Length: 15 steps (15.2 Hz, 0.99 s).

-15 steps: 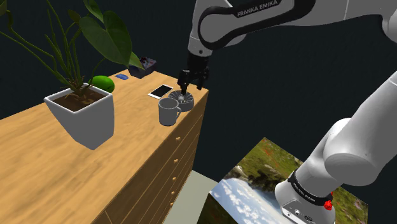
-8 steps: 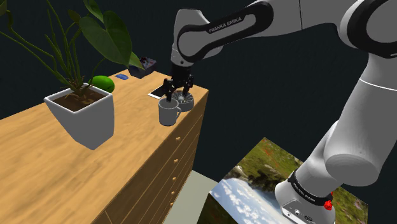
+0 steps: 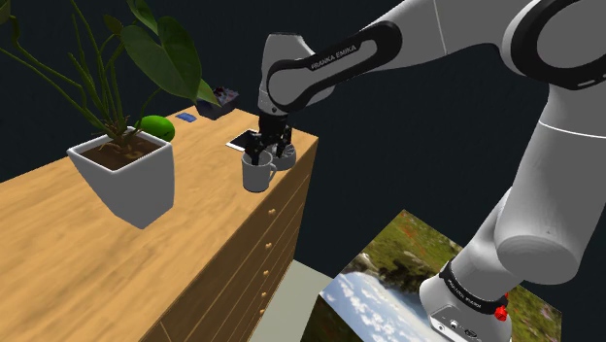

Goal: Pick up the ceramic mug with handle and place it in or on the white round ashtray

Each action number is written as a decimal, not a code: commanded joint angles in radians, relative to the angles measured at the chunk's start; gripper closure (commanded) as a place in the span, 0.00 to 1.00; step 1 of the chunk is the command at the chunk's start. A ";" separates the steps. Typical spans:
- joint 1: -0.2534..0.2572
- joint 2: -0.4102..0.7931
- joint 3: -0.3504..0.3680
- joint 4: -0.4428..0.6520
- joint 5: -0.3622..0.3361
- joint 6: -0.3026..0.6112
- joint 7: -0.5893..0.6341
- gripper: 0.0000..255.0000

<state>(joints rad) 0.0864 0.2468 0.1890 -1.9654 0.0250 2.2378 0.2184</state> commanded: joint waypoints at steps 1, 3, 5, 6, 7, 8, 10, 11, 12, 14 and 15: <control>0.000 0.003 0.000 -0.004 0.000 0.007 0.000 0.00; 0.000 0.003 0.000 -0.004 0.000 0.007 0.000 0.00; 0.000 0.003 0.000 -0.004 0.000 0.007 0.000 0.00; 0.000 0.003 0.000 -0.004 0.000 0.007 0.000 0.00; 0.000 0.003 0.000 -0.004 0.000 0.007 0.000 1.00; 0.000 0.003 0.000 -0.004 0.000 0.007 0.000 1.00; 0.000 0.003 0.000 -0.004 0.000 0.007 0.000 1.00; 0.000 0.003 0.000 -0.004 0.000 0.007 0.000 1.00; 0.000 0.003 0.000 -0.004 0.000 0.007 0.000 1.00; 0.000 0.003 0.000 -0.004 0.000 0.007 -0.001 1.00; 0.000 0.003 0.000 -0.004 0.000 0.007 -0.001 1.00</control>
<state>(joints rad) 0.0859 0.2493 0.1883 -1.9695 0.0244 2.2447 0.2179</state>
